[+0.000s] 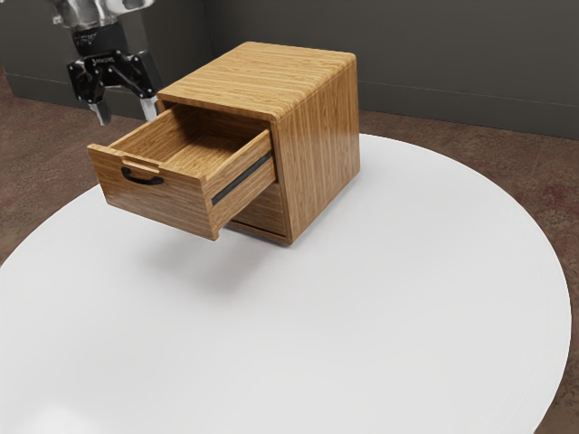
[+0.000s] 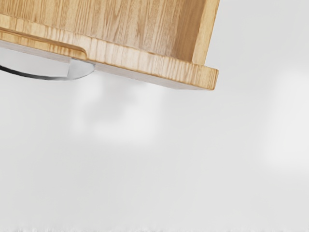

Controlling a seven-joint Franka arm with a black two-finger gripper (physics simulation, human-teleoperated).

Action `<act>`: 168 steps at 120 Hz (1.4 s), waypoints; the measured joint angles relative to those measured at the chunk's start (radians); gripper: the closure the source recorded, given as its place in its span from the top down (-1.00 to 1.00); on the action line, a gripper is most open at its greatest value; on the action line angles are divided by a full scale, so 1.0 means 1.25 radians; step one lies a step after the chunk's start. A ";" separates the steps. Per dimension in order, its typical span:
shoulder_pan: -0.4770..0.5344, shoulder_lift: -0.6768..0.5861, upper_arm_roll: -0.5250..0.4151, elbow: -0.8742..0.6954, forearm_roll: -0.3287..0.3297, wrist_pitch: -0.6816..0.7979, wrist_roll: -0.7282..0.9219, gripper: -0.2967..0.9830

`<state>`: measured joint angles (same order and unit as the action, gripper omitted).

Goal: Push the drawer handle with one arm to close the drawer

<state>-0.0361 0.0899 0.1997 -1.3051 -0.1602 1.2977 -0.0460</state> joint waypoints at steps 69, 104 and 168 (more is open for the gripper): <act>0.002 -0.432 -0.048 -0.711 0.218 0.301 -0.053 -0.24; 0.002 -0.364 -0.033 -0.656 0.235 0.403 -0.075 -0.48; 0.002 -0.196 -0.034 -0.529 0.223 0.440 -0.087 -0.54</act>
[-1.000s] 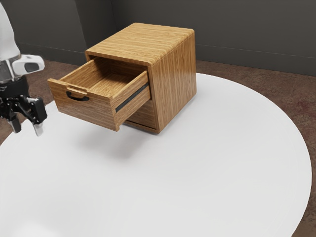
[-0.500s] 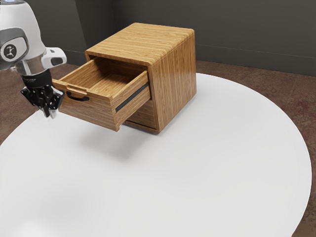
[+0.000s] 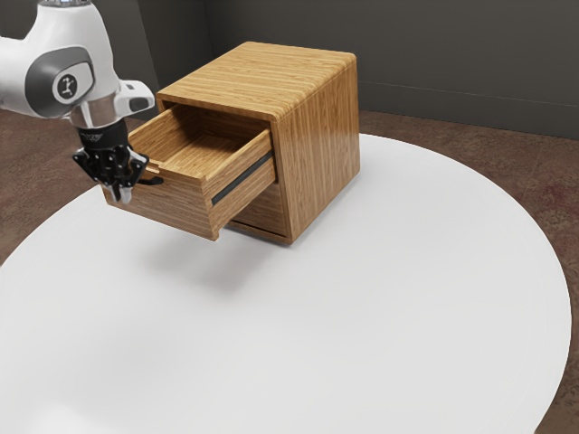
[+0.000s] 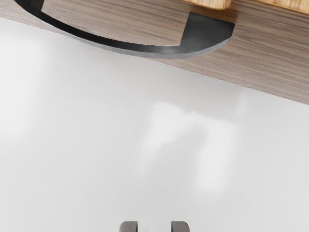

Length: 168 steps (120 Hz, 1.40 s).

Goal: Push the drawer handle with one arm to close the drawer

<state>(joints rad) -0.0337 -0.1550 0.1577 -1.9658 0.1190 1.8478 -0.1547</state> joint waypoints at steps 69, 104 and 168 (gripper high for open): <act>0.032 0.139 0.043 0.115 -0.035 0.050 0.067 -0.55; 0.008 0.208 0.038 0.181 -0.057 0.065 0.103 -0.56; 0.050 0.352 0.002 0.366 -0.087 0.069 0.149 -0.56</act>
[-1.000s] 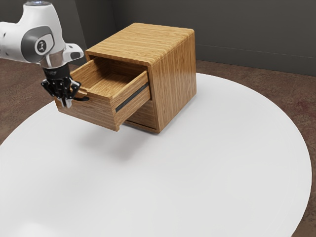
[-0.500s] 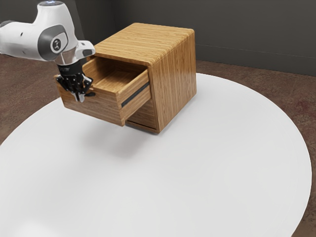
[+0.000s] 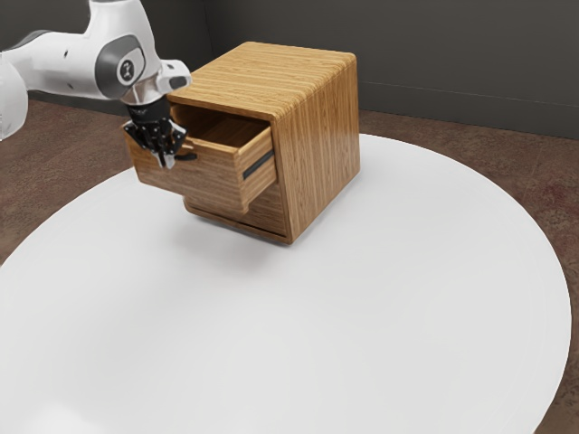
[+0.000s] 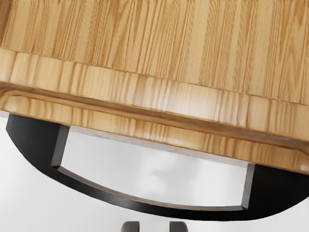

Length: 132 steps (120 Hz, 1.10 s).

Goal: Push the drawer handle with one arm to close the drawer

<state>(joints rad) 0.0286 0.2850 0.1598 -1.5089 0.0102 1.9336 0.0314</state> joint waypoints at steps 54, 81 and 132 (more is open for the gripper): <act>0.077 0.139 -0.090 0.186 -0.001 0.000 0.026 -0.56; 0.095 0.179 -0.116 0.239 -0.001 0.018 0.033 -0.56; 0.117 0.240 -0.147 0.291 -0.001 0.086 0.053 -0.55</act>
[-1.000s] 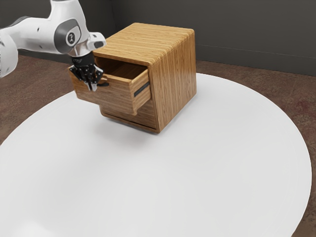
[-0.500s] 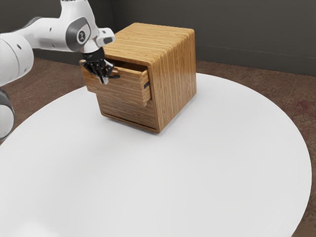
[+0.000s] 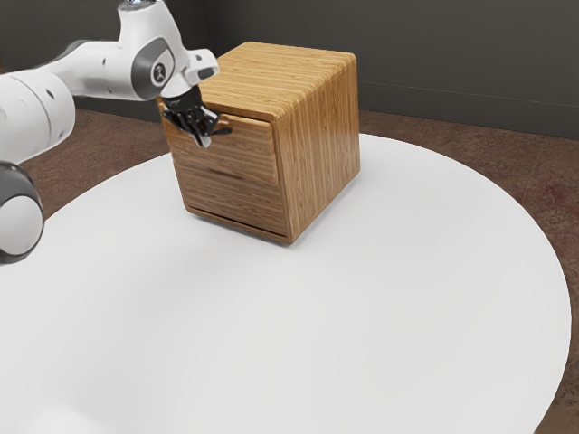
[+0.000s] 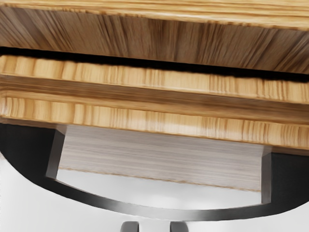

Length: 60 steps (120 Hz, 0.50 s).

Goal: Push the drawer handle with one arm to close the drawer

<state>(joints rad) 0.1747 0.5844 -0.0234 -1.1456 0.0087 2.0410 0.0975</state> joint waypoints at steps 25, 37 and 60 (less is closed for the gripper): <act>0.016 0.022 -0.022 0.018 0.003 0.040 0.011 -0.56; 0.017 -0.039 -0.022 -0.061 0.000 0.051 0.013 -0.56; 0.016 -0.482 -0.016 -0.600 -0.042 0.004 -0.012 -0.37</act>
<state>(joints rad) 0.1953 -0.0185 -0.0437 -1.8957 -0.0440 2.0464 0.0820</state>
